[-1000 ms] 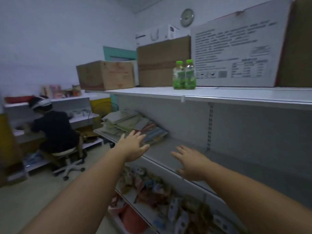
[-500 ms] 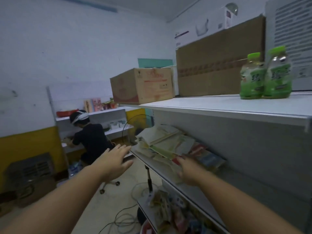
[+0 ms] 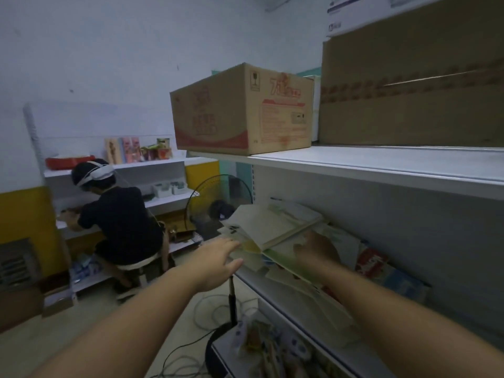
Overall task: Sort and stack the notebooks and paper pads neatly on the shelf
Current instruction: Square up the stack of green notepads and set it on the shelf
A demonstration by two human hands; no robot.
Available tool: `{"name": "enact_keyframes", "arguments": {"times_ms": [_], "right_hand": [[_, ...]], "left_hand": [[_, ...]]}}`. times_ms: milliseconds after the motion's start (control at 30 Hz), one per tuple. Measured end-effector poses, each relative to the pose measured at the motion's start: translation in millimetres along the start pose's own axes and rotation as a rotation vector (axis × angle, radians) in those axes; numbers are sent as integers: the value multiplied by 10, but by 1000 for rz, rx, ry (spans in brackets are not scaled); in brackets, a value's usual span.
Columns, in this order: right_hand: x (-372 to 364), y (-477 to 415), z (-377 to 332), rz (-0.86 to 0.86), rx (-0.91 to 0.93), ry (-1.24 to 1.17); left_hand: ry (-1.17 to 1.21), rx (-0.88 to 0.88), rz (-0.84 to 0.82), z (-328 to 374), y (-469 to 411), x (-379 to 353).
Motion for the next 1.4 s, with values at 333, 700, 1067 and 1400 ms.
{"name": "enact_keyframes", "arguments": {"times_ms": [333, 700, 1067, 1400], "right_hand": [[-85, -727, 2, 215, -377, -287], [-2, -787, -150, 513, -96, -939], [-197, -1160, -1284, 23, 302, -896], [-254, -1278, -774, 249, -95, -467]], "left_hand": [[234, -322, -71, -502, -1171, 143], [864, -323, -51, -923, -1859, 295], [1683, -204, -308, -1396, -1817, 4], [1854, -235, -99, -1715, -2209, -125]]}}
Point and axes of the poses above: each hand's wrist, its own y-axis away from the middle knuckle, its own x-axis out of the back of the hand, z = x × y, the point moved 10 cm from there along -y, towards the middle knuckle, and after that the axes turned 12 degrees about -z, right-handed, at the moved point
